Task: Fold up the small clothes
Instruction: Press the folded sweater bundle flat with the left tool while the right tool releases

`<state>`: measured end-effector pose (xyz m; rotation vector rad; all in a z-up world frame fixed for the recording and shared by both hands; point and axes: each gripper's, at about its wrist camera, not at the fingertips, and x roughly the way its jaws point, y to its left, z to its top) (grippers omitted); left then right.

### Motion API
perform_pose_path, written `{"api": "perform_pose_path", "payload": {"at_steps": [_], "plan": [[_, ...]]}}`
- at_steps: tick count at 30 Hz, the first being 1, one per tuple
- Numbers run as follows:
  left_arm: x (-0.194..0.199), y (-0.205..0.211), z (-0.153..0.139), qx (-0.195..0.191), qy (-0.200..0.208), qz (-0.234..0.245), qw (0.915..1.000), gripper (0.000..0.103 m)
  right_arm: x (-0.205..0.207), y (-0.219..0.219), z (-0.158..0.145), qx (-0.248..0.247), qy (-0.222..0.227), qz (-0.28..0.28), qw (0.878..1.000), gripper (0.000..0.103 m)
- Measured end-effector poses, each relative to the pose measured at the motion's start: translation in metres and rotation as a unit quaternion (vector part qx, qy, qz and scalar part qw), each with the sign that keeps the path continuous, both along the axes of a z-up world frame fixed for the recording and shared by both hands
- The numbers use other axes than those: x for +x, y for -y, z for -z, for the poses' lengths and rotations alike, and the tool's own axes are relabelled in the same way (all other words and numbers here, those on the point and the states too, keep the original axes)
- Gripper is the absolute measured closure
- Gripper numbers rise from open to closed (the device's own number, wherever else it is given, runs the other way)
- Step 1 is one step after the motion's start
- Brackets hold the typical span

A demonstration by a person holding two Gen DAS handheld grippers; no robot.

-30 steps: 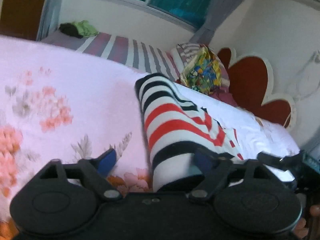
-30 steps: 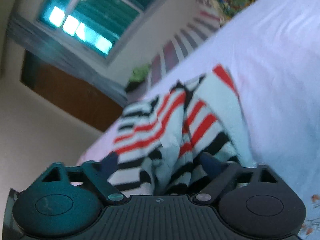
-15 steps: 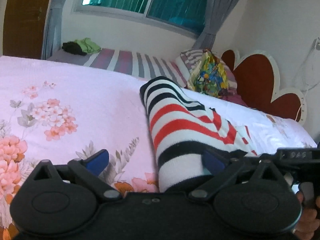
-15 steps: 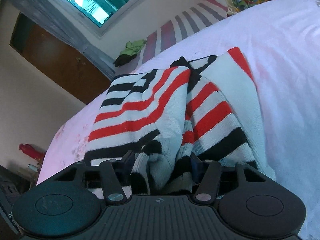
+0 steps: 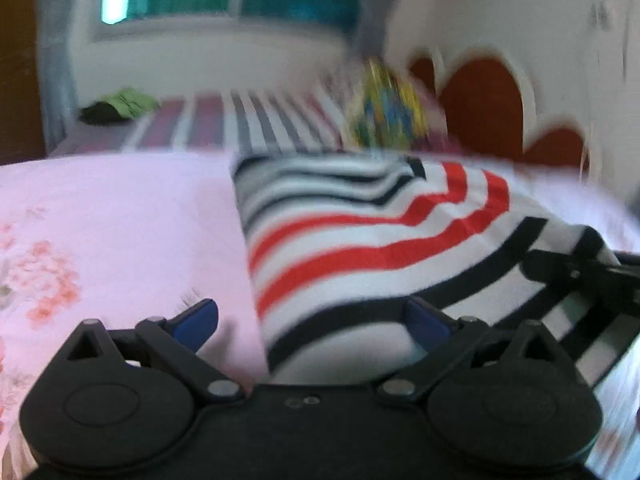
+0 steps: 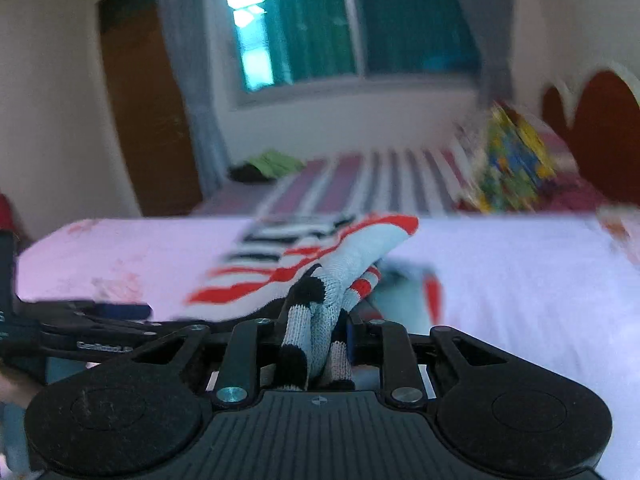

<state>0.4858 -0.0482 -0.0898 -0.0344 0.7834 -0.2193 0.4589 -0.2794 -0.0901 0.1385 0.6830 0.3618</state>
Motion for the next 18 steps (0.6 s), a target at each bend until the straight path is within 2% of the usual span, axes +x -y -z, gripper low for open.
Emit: {"api": "perform_pose_path", "payload": {"at_steps": [1,2,3,5,6,7,9,11,14,16,17,18], "plan": [[0.003,0.004,0.008,-0.005,-0.01,0.003,0.9999,0.003,0.007,0.004,0.02,0.002,-0.042,0.011,0.999,0.081],[0.003,0.003,0.013,-0.023,-0.007,-0.001,0.9997,0.003,0.008,0.009,0.032,0.024,-0.058,0.016,0.998,0.08],[0.003,0.001,0.014,-0.03,-0.009,-0.004,0.9995,0.003,0.007,0.012,0.032,0.035,-0.053,0.021,0.998,0.08],[0.003,-0.004,0.012,-0.035,-0.012,-0.001,0.9993,0.002,0.006,0.016,0.026,0.05,-0.055,0.036,0.997,0.065],[0.003,-0.008,0.01,-0.039,-0.013,0.0,0.9991,0.003,0.003,0.02,0.021,0.049,-0.045,0.054,0.996,0.046],[0.002,-0.013,0.004,-0.05,-0.013,-0.003,0.9987,0.004,0.002,0.024,0.014,0.054,-0.025,0.064,0.996,0.043],[-0.003,-0.027,-0.009,-0.076,0.014,-0.014,0.9969,0.004,0.003,0.036,0.003,0.082,-0.015,0.068,0.994,0.043],[0.002,-0.034,-0.019,-0.077,0.03,-0.02,0.9964,0.004,0.018,0.039,0.003,0.097,-0.024,0.067,0.993,0.043],[0.025,-0.041,-0.016,-0.111,-0.001,-0.001,0.9939,0.007,0.047,0.042,0.009,0.115,-0.061,0.067,0.989,0.043],[0.039,-0.041,-0.009,-0.109,-0.02,-0.005,0.9938,0.008,0.06,0.046,0.015,0.128,-0.083,0.065,0.986,0.045],[0.043,-0.042,-0.004,-0.114,-0.03,-0.002,0.993,0.008,0.068,0.046,0.018,0.13,-0.094,0.067,0.985,0.05],[0.047,-0.044,0.001,-0.128,-0.042,0.004,0.9909,0.008,0.073,0.048,0.021,0.138,-0.102,0.062,0.983,0.078]]}}
